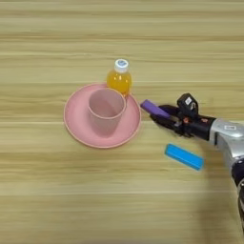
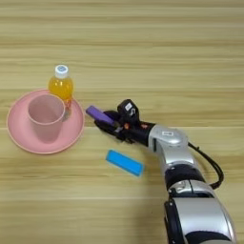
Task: Move the objects on the table
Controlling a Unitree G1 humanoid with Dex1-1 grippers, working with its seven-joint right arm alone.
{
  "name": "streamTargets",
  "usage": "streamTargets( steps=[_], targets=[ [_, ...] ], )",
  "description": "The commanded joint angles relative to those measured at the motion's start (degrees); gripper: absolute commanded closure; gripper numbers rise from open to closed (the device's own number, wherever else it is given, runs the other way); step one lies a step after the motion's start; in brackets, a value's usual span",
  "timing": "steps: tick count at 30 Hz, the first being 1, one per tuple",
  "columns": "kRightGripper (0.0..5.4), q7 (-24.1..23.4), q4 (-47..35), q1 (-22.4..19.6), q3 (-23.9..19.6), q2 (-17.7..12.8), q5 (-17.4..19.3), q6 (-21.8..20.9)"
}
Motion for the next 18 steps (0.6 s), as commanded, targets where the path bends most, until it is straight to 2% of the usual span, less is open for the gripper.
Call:
streamTargets(
  steps=[1, 11, 14, 18],
  targets=[
    [2.49, -1.17, -2.91, -3.58, -0.34, -1.31, 0.66, -0.56],
    [1.34, -0.24, -4.37, -3.44, -0.76, -1.97, 1.27, -0.84],
    [0.67, 0.74, -6.01, -3.28, -1.59, -2.91, 2.09, -1.03],
    [0.15, 2.78, -8.7, -2.55, -2.65, -4.24, 3.42, -1.42]
  ],
)
